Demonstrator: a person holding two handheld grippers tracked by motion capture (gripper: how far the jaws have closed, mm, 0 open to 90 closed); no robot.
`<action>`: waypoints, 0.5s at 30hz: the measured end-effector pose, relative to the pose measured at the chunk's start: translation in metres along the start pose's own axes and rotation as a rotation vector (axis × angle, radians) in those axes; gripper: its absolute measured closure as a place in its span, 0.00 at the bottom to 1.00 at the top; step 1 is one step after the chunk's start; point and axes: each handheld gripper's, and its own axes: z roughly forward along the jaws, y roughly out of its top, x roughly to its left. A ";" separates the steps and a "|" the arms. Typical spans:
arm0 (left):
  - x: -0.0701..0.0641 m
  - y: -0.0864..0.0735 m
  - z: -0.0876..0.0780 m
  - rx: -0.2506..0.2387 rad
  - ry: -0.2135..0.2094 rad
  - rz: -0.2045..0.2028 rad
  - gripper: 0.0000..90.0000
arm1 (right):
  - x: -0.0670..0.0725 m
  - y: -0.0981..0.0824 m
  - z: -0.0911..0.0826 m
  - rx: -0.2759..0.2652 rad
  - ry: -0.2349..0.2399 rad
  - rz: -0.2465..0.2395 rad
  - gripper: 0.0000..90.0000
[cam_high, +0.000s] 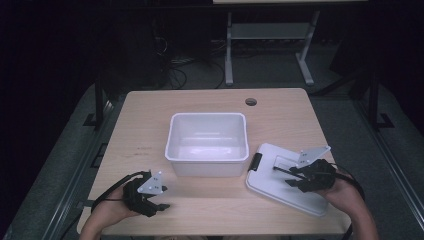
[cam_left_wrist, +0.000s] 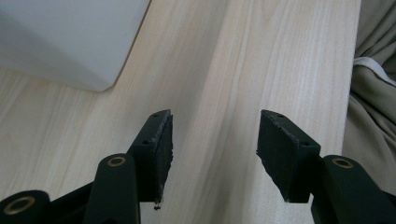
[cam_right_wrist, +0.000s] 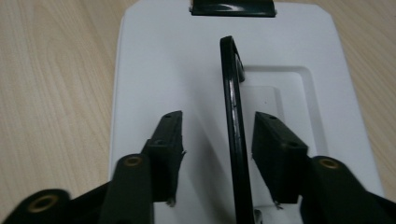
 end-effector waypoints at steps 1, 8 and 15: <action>0.000 0.000 0.000 0.000 0.000 0.000 0.50 | -0.001 0.001 0.000 0.004 -0.004 -0.002 0.64; -0.001 0.000 0.002 -0.008 -0.012 0.001 0.50 | -0.008 0.005 0.000 0.022 -0.002 -0.016 0.81; 0.000 -0.003 0.001 -0.015 -0.010 -0.012 0.50 | -0.020 0.011 0.004 0.043 0.030 -0.021 0.86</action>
